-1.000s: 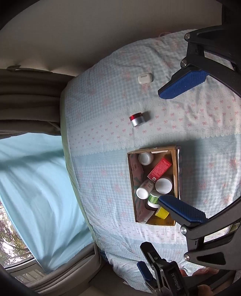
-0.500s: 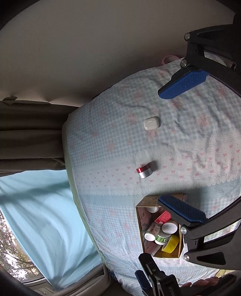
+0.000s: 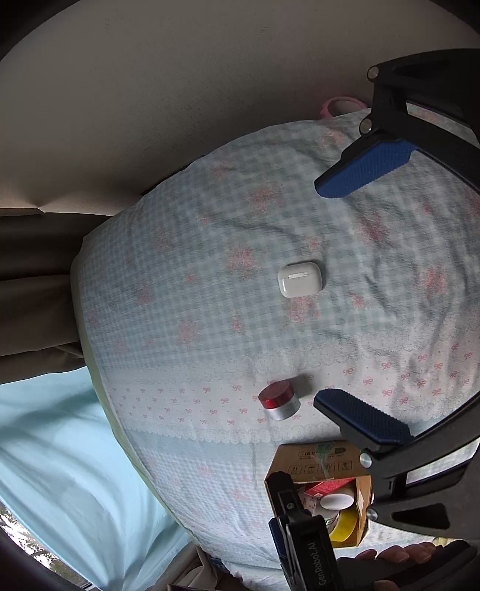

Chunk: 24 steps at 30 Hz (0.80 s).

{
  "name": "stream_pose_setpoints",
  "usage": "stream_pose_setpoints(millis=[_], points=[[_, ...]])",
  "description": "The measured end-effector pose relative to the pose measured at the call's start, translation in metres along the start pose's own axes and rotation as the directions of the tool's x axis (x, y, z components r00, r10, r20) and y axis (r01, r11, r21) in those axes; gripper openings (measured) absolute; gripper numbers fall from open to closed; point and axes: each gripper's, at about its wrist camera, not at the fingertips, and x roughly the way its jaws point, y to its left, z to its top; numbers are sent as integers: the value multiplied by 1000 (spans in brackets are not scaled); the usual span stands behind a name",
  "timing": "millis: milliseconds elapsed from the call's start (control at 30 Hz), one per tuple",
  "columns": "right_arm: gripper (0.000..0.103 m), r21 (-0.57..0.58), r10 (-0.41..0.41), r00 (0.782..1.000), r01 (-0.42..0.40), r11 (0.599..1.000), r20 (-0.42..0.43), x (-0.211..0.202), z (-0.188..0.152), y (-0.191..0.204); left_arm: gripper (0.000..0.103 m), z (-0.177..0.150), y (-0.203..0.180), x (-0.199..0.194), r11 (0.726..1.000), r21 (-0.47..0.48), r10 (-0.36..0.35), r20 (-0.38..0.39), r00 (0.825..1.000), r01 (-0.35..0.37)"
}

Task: Organize rigid objects
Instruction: 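Grasp the silver-and-red jar with the left tool while the right tool grasps the white earbud case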

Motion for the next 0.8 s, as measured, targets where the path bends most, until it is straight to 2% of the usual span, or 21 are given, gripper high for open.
stream_pose_setpoints(millis=[167,300,433,500,600,733,767,800], points=[[103,-10,-8,999,8,1000,-44,48,0,-9,101,4,4,66,998,-59,30,-119,992,-37],[97,-31,-10,994,6,1000,-108,89,-4,-8,101,9,11,98,994,-95,35,-145,989,-49],[95,0,3,985,-3,1000,-170,127,-2,-10,100,16,13,135,992,-107,40,-200,979,-62],[86,7,6,979,-5,1000,-205,145,-1,-9,94,18,16,150,990,-125,37,-220,975,-66],[84,4,-14,964,15,1000,-265,172,2,-7,87,21,19,167,987,-137,46,-249,967,-82],[75,13,-6,945,10,1000,-326,198,4,-3,87,25,22,180,987,-139,47,-264,963,-86],[75,3,-19,940,21,1000,-340,204,4,-1,82,25,22,183,986,-137,49,-273,961,-89],[75,-9,-34,937,33,999,-347,207,4,1,69,25,23,187,986,-139,47,-282,958,-89]])
